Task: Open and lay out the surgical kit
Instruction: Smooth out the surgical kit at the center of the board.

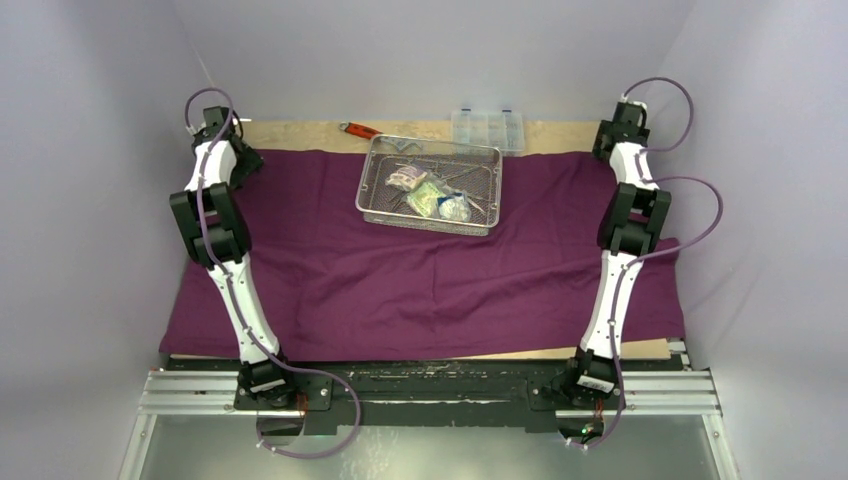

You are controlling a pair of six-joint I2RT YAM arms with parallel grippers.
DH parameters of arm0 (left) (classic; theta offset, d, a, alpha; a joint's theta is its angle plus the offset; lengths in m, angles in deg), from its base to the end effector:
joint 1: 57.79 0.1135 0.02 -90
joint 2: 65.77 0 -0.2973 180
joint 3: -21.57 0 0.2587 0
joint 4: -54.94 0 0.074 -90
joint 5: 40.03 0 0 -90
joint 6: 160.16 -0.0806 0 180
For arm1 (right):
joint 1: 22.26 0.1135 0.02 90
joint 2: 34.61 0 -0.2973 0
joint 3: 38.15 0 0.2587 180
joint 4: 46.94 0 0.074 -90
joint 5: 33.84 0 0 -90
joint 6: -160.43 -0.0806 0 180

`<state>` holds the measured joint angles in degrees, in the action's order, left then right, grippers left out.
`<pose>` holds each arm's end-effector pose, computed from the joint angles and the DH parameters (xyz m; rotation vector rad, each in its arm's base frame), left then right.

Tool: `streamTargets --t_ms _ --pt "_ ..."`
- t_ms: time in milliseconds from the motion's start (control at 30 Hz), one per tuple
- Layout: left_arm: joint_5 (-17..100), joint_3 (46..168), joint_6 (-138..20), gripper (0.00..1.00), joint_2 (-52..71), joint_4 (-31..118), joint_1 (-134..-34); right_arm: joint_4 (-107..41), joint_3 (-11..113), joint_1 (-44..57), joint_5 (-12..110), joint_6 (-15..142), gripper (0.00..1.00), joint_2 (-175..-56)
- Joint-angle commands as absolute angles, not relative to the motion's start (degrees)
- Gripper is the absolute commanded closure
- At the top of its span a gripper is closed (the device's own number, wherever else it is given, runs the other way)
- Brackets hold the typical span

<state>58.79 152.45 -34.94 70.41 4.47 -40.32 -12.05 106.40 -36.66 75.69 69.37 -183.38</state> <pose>0.5481 0.1855 0.1684 -1.1756 2.2387 0.0725 0.6215 -0.1874 0.1540 0.4849 2.2032 -0.5086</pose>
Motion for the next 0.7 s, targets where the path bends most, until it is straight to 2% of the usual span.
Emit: streamTargets --t_ms 0,167,267,333,433,667 --pt "60.77 150.75 -35.25 0.42 65.85 6.54 -41.17 -14.23 108.73 -38.18 65.26 72.74 0.22 -183.72" --pt "61.97 151.28 -33.37 0.42 66.53 6.89 -41.76 -13.36 108.71 -38.35 59.33 72.98 0.23 -185.07" --pt "62.8 152.55 -32.92 0.42 67.05 6.58 -42.21 -12.18 108.67 -38.5 56.66 71.36 0.3 -185.45" --pt "63.33 153.59 -32.92 0.42 67.55 6.2 -42.54 -12.55 107.38 -38.52 56.3 70.88 0.4 -184.93" --pt "63.84 154.43 -32.64 0.42 68.13 5.83 -42.76 -13.97 105.22 -38.48 57.15 68.69 0.62 -183.57" --pt "64.46 154.47 -32.74 0.43 68.42 5.48 -43.0 -14.5 103.93 -38.02 60.67 68.69 0.91 -181.14"
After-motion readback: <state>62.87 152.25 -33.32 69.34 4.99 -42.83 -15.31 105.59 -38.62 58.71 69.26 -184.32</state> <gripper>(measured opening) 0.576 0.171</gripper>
